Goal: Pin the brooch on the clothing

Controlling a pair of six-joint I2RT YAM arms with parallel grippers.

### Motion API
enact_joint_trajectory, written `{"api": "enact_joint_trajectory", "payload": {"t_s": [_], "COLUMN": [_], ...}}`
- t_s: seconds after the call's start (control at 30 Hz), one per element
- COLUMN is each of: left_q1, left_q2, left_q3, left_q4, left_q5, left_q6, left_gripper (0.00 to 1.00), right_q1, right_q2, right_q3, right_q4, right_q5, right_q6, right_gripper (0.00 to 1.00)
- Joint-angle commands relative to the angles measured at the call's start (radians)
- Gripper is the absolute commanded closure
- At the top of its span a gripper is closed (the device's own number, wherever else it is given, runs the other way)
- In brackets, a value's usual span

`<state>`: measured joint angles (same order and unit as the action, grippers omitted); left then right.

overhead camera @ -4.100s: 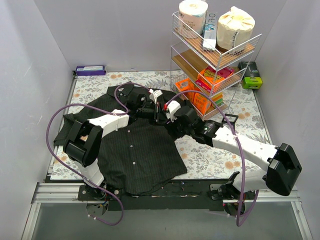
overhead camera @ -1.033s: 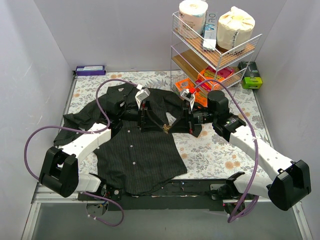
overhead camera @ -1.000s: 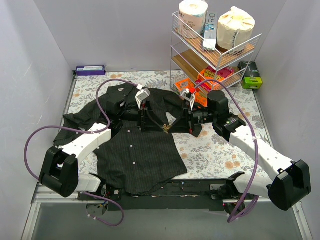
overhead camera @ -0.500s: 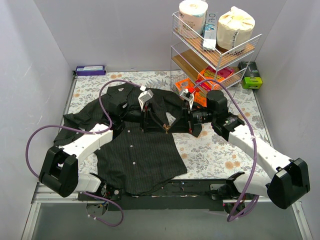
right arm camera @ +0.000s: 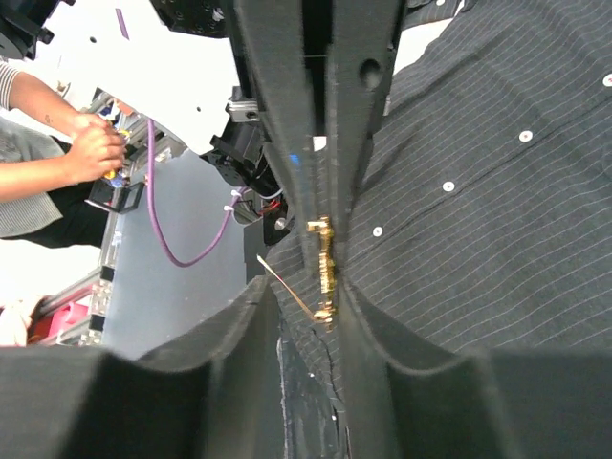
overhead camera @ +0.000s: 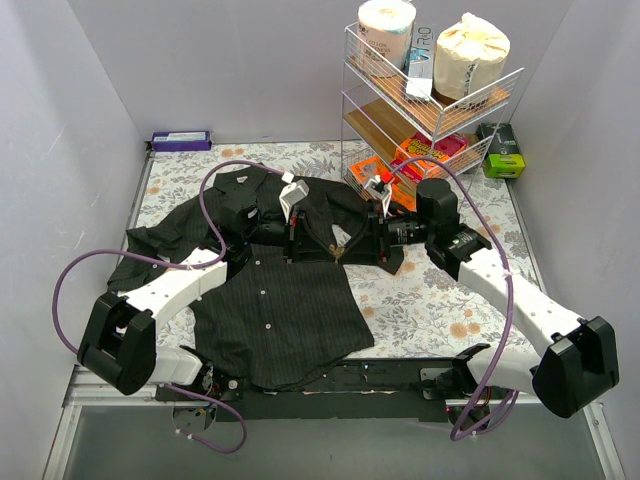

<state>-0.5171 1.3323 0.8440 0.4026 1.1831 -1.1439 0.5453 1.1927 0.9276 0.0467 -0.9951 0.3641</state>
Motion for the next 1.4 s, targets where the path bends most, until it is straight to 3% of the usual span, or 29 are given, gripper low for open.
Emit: {"api": "enact_joint_trajectory", "payload": {"t_s": [0.0,0.03,0.13,0.23,0.43,0.7,0.87,1.0,1.13,1.37], "left_q1": [-0.001,-0.001,-0.001,-0.001,-0.001,-0.008,-0.014,-0.011,0.002,0.051], "left_q2": [-0.025,-0.027,-0.024,-0.024,-0.036,-0.033,-0.030,-0.004,-0.004,0.053], "left_q3": [0.021,0.023,0.023,0.030,0.041,0.083,0.076,0.127,0.133,0.161], "left_q4": [-0.133,-0.146,-0.146,-0.177,-0.218,-0.390,-0.397,-0.517,-0.561,-0.577], "left_q5": [-0.170,-0.184,-0.203,-0.237,-0.289,-0.606,-0.704,-0.907,-1.114,-1.119], "left_q6": [0.084,0.091,0.085,0.093,0.122,0.253,0.251,0.282,0.303,0.280], "left_gripper": [1.00,1.00,1.00,1.00,1.00,1.00,1.00,1.00,1.00,1.00], "right_q1": [-0.037,-0.044,-0.065,-0.077,-0.079,-0.079,-0.077,-0.073,-0.036,0.088], "right_q2": [-0.065,-0.083,-0.114,-0.131,-0.131,-0.169,-0.154,-0.153,-0.130,-0.015], "right_q3": [0.056,0.056,0.053,0.053,0.063,0.019,0.019,0.036,0.054,0.071], "right_q4": [0.009,0.001,-0.024,-0.036,-0.083,-0.150,-0.189,-0.228,-0.274,-0.243], "right_q5": [-0.034,-0.030,-0.016,0.003,0.077,0.208,0.276,0.364,0.550,0.734], "right_q6": [-0.004,-0.002,-0.011,-0.017,-0.045,-0.109,-0.128,-0.131,-0.140,-0.126], "right_gripper": [0.50,0.42,0.32,0.28,0.26,0.24,0.24,0.24,0.25,0.28]}}
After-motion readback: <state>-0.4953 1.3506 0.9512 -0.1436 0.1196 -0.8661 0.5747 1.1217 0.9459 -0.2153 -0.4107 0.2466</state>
